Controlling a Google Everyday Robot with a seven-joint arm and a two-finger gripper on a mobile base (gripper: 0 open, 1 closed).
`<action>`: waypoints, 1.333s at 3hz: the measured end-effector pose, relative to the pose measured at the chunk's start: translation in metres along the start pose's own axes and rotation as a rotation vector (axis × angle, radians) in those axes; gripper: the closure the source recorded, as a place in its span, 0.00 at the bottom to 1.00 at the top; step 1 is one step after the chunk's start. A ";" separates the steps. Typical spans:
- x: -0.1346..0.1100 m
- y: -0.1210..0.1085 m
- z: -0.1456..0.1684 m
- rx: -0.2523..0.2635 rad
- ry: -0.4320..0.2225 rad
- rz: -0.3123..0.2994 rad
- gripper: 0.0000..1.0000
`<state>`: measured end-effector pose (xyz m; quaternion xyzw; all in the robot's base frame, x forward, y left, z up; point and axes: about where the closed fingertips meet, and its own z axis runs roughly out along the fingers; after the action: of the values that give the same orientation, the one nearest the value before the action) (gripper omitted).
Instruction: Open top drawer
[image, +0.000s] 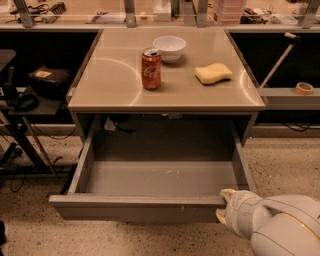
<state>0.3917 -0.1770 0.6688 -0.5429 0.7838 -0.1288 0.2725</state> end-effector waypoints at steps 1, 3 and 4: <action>0.000 0.000 0.000 0.000 0.000 0.000 0.58; 0.000 0.000 0.000 0.000 0.000 0.000 0.12; 0.000 0.000 0.000 0.000 0.000 0.000 0.00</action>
Offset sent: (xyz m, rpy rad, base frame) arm 0.0000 0.0000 0.0000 0.0000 0.0000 0.0000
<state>0.3917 -0.1770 0.6688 -0.5430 0.7838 -0.1288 0.2725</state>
